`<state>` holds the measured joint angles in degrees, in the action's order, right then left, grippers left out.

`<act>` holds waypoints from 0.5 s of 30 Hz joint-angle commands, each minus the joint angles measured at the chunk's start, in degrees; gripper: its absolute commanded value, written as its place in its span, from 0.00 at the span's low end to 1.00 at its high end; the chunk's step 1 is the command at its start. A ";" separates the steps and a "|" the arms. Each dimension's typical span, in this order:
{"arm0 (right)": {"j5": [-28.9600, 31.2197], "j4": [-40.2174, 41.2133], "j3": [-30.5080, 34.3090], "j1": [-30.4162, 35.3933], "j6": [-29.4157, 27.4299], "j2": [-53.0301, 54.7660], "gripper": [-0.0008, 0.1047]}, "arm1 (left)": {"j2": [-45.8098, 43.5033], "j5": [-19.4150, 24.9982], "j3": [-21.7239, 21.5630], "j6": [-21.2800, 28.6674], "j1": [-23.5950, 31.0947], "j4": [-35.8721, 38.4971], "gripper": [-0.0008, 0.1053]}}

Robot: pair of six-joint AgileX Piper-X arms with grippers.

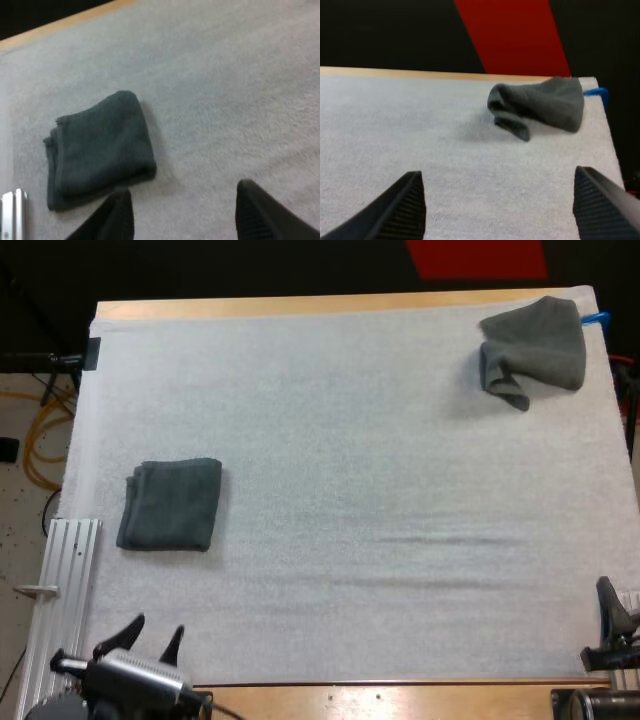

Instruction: Pick towel from pile fold and stack

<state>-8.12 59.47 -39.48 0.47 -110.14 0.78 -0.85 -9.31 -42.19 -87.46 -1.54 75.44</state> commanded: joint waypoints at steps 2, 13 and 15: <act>-0.35 -1.15 1.78 0.22 -0.65 2.25 0.59 | -7.89 0.60 2.16 -0.61 -0.28 -6.95 0.43; -0.35 -0.54 7.88 0.22 -0.01 2.25 0.59 | -7.76 1.93 11.15 -5.33 -0.28 -13.81 0.43; -0.35 -0.35 8.94 0.22 1.25 2.25 0.59 | -7.59 2.05 11.22 -5.33 -0.28 -14.11 0.43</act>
<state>-8.12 59.29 -30.68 0.47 -109.08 0.78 -0.74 -8.05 -30.70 -92.03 -1.54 62.44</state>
